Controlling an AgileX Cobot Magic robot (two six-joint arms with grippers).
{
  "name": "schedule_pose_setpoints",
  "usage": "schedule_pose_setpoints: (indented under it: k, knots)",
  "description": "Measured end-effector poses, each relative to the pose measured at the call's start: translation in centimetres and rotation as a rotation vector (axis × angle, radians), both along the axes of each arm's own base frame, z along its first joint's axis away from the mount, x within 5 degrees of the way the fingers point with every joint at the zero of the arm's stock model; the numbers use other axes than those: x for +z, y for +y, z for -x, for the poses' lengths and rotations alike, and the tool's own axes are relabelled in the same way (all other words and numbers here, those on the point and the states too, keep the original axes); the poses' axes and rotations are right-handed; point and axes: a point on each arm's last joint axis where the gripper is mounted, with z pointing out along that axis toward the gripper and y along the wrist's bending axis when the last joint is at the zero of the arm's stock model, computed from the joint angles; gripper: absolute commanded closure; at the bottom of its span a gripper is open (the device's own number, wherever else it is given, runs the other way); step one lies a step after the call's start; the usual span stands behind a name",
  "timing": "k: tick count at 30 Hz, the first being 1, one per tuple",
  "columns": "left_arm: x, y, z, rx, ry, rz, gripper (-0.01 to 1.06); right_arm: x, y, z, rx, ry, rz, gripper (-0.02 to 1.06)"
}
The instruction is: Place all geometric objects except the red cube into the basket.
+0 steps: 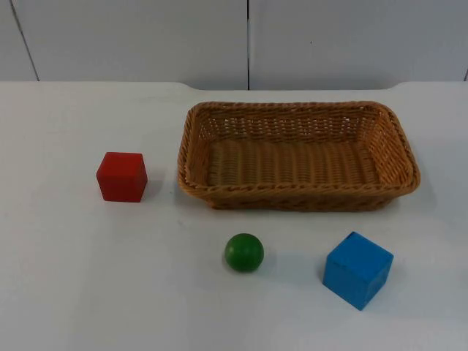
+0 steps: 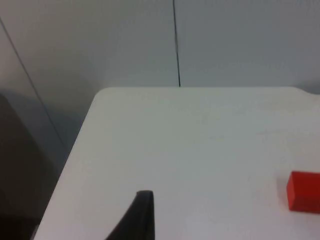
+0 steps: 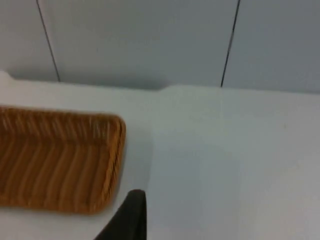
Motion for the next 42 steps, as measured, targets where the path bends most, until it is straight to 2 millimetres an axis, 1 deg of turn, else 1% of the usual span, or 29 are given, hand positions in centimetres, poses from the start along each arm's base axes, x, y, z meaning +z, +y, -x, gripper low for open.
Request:
schedule_pose_setpoints:
  k: [1,2,5,6,7,9,12,13,16,22,29,31,33,34,35,36,37,38,39,41,42]
  knots:
    - [0.5,0.0,-1.1,-0.003,0.000,-0.001,0.00,0.6,0.1,-1.0,0.000,-0.016,-0.006,0.01]
    - [0.5,0.0,-1.1,-0.003,0.000,-0.001,0.00,0.6,0.1,-1.0,0.000,-0.016,-0.006,0.01]
    - [1.4,0.0,-3.9,-0.011,0.009,-0.002,0.00,2.1,0.3,-3.3,-0.007,-0.051,-0.038,0.01]
    - [1.6,-0.1,-4.8,-0.014,0.015,0.008,0.00,2.2,0.3,-4.0,-0.008,-0.047,-0.039,0.01]
    - [1.6,-0.1,-4.8,-0.014,0.015,0.008,0.00,2.2,0.3,-4.0,-0.008,-0.047,-0.039,0.01]
    - [2.1,-0.2,-6.3,-0.018,0.027,0.027,0.00,2.3,0.4,-5.3,-0.010,-0.026,-0.044,0.01]
    - [2.1,-0.3,-8.1,-0.022,0.052,0.053,0.00,2.1,0.5,-6.1,-0.010,-0.009,-0.043,0.01]
    - [2.1,-0.3,-8.1,-0.022,0.052,0.053,0.00,2.1,0.5,-6.1,-0.010,-0.009,-0.043,0.01]
    - [1.7,-0.3,-8.9,-0.021,0.077,0.071,0.00,2.1,0.5,-6.5,-0.006,-0.024,-0.041,0.01]
    - [1.7,-0.3,-9.0,-0.012,0.072,0.093,0.00,2.8,0.6,-6.7,0.002,-0.087,-0.039,0.01]
    - [1.4,-0.4,-9.4,-0.004,0.091,0.125,0.00,2.7,0.6,-6.6,-0.001,-0.066,-0.038,0.01]
    - [0.6,-0.7,-10.2,-0.032,0.149,0.128,0.00,2.5,0.6,-6.5,0.001,-0.050,-0.028,0.01]
    - [-1.0,-1.5,-11.6,-0.096,0.246,0.121,0.00,2.3,0.5,-6.5,0.002,-0.026,-0.018,0.01]
    - [-1.0,-1.5,-11.6,-0.096,0.246,0.121,0.00,2.3,0.5,-6.5,0.002,-0.026,-0.018,0.01]
    - [-2.3,-2.5,-12.9,-0.152,0.315,0.128,0.00,2.2,0.5,-6.4,0.002,-0.016,-0.016,0.01]
    - [-2.9,-2.9,-13.3,-0.176,0.340,0.127,0.00,2.2,0.5,-6.4,0.002,-0.007,-0.013,0.01]
    - [-4.5,-4.6,-14.7,-0.244,0.402,0.121,0.00,2.1,0.5,-6.4,0.003,-0.005,-0.010,0.01]
    - [-5.4,-5.9,-15.3,-0.292,0.432,0.113,0.00,2.1,0.5,-6.4,0.004,0.000,-0.006,0.01]
    - [-5.4,-5.9,-15.3,-0.292,0.432,0.113,0.00,2.1,0.5,-6.4,0.004,0.000,-0.006,0.01]
    - [-8.0,-8.7,-16.7,-0.377,0.506,0.089,0.00,2.0,0.5,-6.3,0.005,0.018,0.002,0.01]
    - [-9.1,-10.3,-17.0,-0.428,0.541,0.070,0.00,1.9,0.5,-6.3,0.005,0.025,0.004,0.01]
